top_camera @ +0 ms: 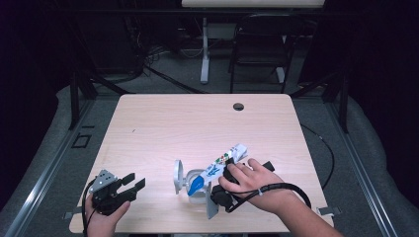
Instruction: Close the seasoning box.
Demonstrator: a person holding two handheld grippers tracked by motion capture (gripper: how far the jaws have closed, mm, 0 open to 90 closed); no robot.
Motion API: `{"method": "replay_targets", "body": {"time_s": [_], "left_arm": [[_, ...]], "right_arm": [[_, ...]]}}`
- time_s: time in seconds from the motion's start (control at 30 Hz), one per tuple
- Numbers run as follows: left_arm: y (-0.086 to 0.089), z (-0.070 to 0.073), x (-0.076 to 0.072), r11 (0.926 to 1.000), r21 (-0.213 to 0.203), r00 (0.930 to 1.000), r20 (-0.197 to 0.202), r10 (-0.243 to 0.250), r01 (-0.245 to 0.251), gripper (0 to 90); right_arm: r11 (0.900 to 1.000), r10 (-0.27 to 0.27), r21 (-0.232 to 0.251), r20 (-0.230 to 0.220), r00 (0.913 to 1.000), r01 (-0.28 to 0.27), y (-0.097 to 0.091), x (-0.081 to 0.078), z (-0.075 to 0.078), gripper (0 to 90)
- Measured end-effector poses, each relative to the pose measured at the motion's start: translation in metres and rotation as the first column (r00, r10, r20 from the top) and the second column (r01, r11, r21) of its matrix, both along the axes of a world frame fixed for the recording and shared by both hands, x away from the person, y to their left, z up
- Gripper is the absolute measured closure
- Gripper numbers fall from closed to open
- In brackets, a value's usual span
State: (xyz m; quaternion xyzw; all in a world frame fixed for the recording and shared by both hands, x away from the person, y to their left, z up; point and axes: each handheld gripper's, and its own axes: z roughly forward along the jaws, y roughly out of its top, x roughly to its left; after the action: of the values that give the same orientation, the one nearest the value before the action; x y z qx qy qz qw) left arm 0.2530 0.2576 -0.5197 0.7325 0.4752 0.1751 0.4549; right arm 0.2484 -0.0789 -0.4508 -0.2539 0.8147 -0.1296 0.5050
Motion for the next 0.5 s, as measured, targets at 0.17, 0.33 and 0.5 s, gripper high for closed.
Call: {"method": "replay_targets", "body": {"time_s": [0.17,0.33,0.5], "left_arm": [[-0.0007,-0.0008,0.0001,1.0,-0.003,1.0,0.004,0.003,-0.003,51.0],[-0.0004,-0.0015,0.0005,1.0,-0.004,1.0,0.006,0.006,-0.006,51.0],[-0.0005,-0.0026,0.0009,1.0,-0.004,1.0,0.005,0.006,-0.006,51.0]], "right_arm": [[1.0,0.003,-0.008,0.005,1.0,-0.003,0.0001,0.0004,0.0009,89.5],[0.9999,0.009,-0.013,-0.002,1.0,-0.009,0.0003,0.0012,0.0016,89.5],[0.9997,0.002,-0.023,-0.009,1.0,-0.002,0.0013,0.0018,0.0025,89.6]]}}
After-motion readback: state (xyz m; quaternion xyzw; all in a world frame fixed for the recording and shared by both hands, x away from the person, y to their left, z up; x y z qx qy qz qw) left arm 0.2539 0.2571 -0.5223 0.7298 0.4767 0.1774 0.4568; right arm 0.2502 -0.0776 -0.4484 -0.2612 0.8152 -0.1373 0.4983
